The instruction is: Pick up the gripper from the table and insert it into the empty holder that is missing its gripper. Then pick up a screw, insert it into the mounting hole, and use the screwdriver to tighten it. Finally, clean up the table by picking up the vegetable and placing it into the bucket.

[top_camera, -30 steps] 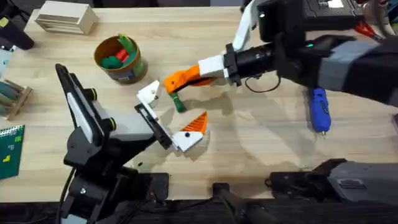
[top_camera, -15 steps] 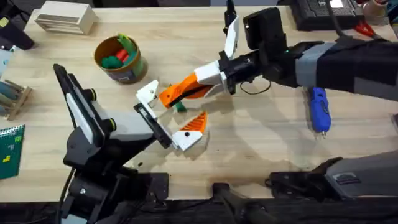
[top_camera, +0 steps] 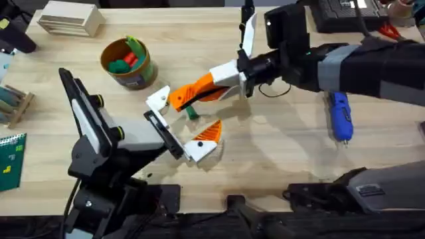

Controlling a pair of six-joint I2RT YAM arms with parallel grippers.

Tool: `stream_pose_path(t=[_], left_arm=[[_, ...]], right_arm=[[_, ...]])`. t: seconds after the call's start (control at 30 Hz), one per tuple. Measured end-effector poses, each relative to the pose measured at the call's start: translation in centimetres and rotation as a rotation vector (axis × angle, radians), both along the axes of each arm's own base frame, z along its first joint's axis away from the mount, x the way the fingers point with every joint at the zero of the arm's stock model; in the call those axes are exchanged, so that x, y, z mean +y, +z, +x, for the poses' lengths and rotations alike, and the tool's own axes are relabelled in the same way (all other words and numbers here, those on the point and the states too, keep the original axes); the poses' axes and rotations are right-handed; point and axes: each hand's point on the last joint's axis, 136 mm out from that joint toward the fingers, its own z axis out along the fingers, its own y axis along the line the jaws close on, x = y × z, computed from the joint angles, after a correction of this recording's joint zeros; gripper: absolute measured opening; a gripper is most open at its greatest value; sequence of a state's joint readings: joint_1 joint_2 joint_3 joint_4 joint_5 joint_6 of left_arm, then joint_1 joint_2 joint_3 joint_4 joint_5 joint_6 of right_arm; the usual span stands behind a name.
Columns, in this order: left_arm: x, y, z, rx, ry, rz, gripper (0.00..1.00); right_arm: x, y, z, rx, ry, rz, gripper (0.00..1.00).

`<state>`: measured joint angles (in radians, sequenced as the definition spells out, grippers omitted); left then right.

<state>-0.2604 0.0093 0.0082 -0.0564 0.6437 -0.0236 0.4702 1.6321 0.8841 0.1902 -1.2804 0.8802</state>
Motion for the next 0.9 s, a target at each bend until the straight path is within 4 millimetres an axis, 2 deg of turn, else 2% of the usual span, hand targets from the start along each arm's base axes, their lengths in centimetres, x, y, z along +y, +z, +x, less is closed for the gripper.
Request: stream_pose_path(t=[0.3,0.7,0.9], left_arm=[[0.1,0.0,0.2,-0.002,0.012,0.001,0.987],[0.8,0.0,0.8,0.011,0.064,-0.007,0.987],[0.5,-0.1,0.6,0.025,0.042,-0.016,0.987]], right_arm=[[0.7,0.3,0.3,-0.017,-0.016,0.001,0.017],[2.6,-1.0,1.1,-0.017,0.000,0.033,0.015],[3.9,-1.5,0.5,0.025,0.032,0.027,0.014]])
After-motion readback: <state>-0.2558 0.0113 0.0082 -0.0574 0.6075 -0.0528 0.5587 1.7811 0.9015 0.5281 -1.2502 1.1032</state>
